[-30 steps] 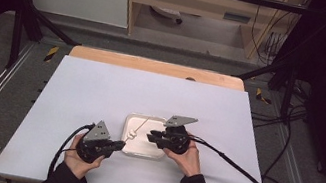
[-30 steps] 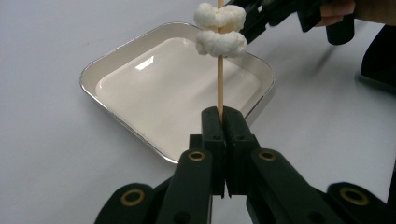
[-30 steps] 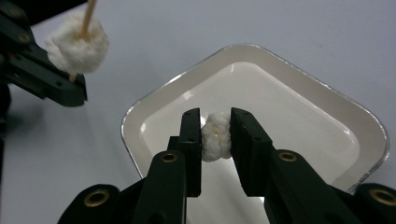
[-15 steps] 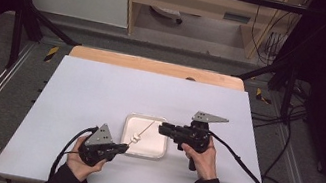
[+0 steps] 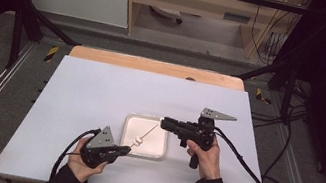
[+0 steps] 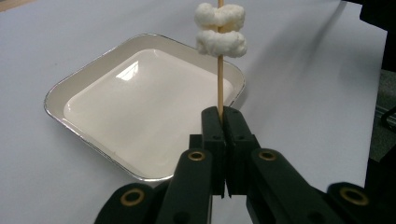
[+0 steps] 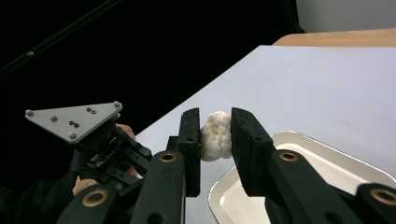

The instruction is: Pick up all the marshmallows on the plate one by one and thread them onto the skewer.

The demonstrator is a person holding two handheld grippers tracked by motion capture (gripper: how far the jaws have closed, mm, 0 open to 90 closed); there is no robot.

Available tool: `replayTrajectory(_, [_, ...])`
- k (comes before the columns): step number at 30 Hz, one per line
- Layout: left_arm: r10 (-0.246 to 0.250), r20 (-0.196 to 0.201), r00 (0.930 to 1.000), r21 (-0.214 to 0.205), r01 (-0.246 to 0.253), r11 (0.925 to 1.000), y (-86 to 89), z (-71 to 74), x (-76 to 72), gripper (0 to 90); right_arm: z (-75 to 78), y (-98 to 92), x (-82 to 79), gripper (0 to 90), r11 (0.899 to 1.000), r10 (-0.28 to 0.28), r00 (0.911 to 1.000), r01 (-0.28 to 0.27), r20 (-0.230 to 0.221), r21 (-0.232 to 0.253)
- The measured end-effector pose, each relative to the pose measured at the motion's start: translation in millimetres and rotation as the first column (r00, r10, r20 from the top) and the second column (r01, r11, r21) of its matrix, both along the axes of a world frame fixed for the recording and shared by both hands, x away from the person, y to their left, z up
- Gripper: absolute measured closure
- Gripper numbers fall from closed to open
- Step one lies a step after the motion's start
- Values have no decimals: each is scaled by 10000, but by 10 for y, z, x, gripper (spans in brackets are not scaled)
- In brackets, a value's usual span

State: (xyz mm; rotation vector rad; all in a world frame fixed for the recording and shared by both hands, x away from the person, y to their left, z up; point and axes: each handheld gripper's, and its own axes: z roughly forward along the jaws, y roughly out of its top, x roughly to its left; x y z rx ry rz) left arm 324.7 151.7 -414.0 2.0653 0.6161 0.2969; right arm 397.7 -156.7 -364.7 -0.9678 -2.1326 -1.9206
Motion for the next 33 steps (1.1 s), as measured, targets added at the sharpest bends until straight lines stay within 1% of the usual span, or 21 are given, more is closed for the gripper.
replayTrajectory(4, [-36, 30, 10000, 93, 36, 10000, -7, -1, -3, 884, -4, 19, 6, 742, 9999, 96, 9999, -96, -43, 96])
replayTrajectory(12, [-84, 24, 10000, 182, 84, 9998, -19, -6, -4, 884, -35, 48, 8, 743, 9997, 260, 9996, -260, -147, 22])
replayTrajectory(16, [-91, 20, 10000, 249, 91, 9996, -23, -9, -4, 885, -57, 65, 12, 747, 9994, 311, 9993, -313, -199, -111])
replayTrajectory(19, [-94, 24, 10000, 394, 93, 9992, -32, -11, -5, 885, -68, 75, 10, 758, 9990, 396, 9989, -401, -258, -206])
replayTrajectory(24, [-81, -40, 10000, 465, 83, 9989, -38, -17, -6, 886, -94, 97, 4, 779, 9983, 467, 9984, -478, -330, -334])
replayTrajectory(33, [-28, -196, 9998, 315, 35, 9995, -54, -28, -17, 886, -130, 129, -17, 792, 9981, 462, 9985, -473, -285, -384])
